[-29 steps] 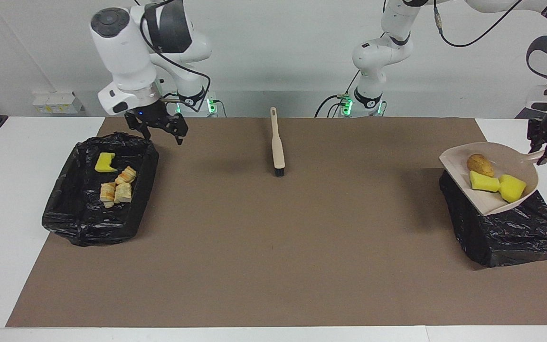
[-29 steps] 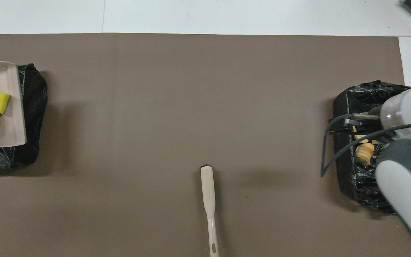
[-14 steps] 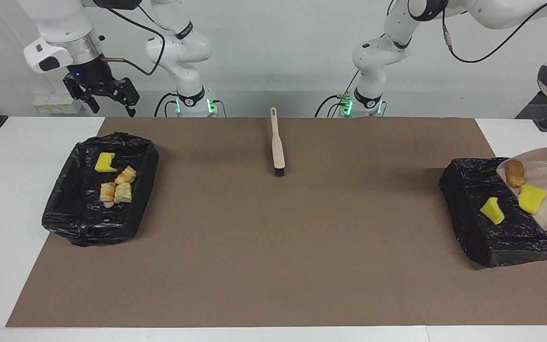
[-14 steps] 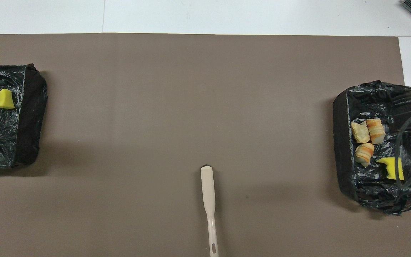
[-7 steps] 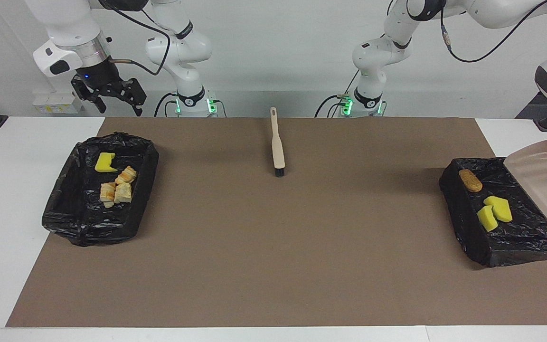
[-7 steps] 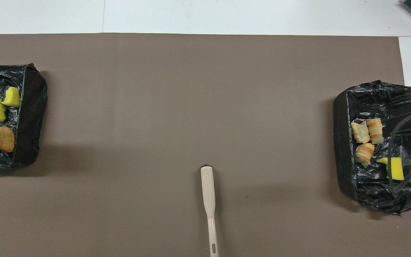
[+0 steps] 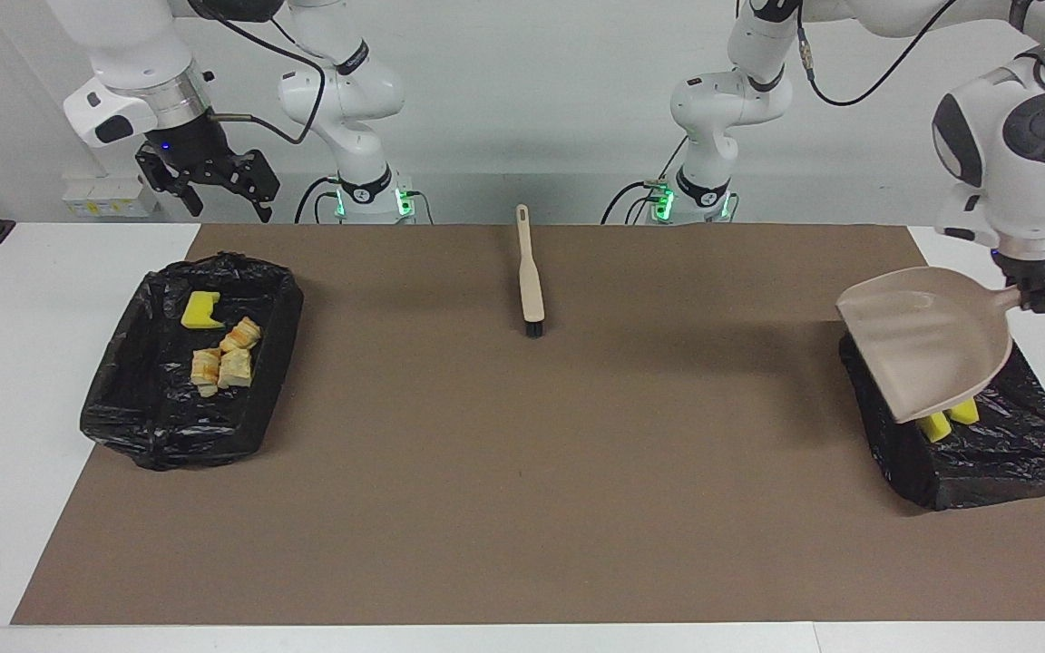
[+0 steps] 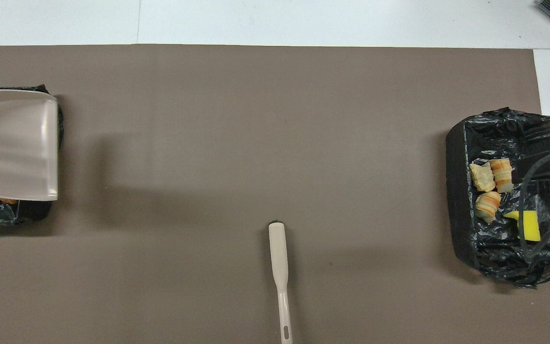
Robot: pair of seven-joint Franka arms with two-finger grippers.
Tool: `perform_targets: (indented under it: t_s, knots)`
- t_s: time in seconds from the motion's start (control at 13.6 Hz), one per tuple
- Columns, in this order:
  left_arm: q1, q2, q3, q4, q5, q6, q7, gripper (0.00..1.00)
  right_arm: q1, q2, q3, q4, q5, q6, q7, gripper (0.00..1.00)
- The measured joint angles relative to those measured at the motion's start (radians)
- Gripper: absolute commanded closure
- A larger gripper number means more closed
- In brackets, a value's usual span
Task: Sweep and dump trash in bin
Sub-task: 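Bring the empty dustpan back and set it on the table with the left gripper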
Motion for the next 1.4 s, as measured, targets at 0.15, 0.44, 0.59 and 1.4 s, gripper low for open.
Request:
perform_targets:
  t_s: [0.15,0.44,0.59,1.4]
  knots:
    - [-0.068,0.001,-0.002,-0.047,-0.096,0.0,-0.123,1.0,0.0,0.0,0.0,0.0,0.0,0.0,0.0,0.0]
    - [-0.254,0.035,-0.006,-0.115,-0.247,0.015,-0.539,1.0,0.0,0.0,0.0,0.0,0.0,0.0,0.0,0.0]
    - [-0.326,0.067,-0.006,-0.119,-0.319,0.041,-0.735,1.0,0.0,0.0,0.0,0.0,0.0,0.0,0.0,0.0]
    - [-0.542,0.165,-0.005,-0.119,-0.656,0.314,-1.628,1.0,0.0,0.0,0.0,-0.001,0.0,0.0,0.0,0.0]
